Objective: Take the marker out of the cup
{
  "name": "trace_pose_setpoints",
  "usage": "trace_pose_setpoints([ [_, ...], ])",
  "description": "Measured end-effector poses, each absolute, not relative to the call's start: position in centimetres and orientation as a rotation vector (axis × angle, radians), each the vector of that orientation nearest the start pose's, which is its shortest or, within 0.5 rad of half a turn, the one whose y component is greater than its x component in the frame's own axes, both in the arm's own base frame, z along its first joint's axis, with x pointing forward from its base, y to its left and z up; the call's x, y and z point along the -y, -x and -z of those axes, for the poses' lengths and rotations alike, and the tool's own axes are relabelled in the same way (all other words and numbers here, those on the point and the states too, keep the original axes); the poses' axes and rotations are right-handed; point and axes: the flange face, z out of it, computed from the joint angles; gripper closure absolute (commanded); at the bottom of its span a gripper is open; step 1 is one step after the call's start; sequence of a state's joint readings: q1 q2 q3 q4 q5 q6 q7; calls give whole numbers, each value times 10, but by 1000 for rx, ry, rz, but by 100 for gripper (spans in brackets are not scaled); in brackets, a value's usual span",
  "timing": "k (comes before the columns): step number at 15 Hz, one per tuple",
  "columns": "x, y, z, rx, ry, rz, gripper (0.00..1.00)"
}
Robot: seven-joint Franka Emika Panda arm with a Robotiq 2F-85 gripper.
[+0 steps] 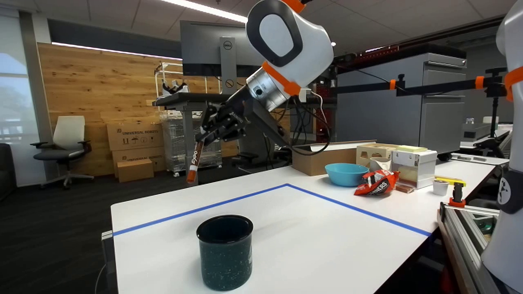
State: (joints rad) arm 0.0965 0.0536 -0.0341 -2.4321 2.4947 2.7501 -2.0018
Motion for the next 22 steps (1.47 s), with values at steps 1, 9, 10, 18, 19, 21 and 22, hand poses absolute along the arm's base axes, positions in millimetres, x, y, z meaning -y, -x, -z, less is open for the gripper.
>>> trace_pose_setpoints([
  [1,4,-460,-265,-429,2382,1153,95],
  [9,53,-483,-209,-547,2514,1097,95],
  [10,59,-485,-200,-563,2539,1080,95],
  [18,90,-497,-144,-657,2708,966,65],
  [19,92,-499,-140,-663,2724,957,51],
  [21,95,-502,-132,-673,2752,939,37],
  [22,96,-503,-127,-678,2767,927,30],
])
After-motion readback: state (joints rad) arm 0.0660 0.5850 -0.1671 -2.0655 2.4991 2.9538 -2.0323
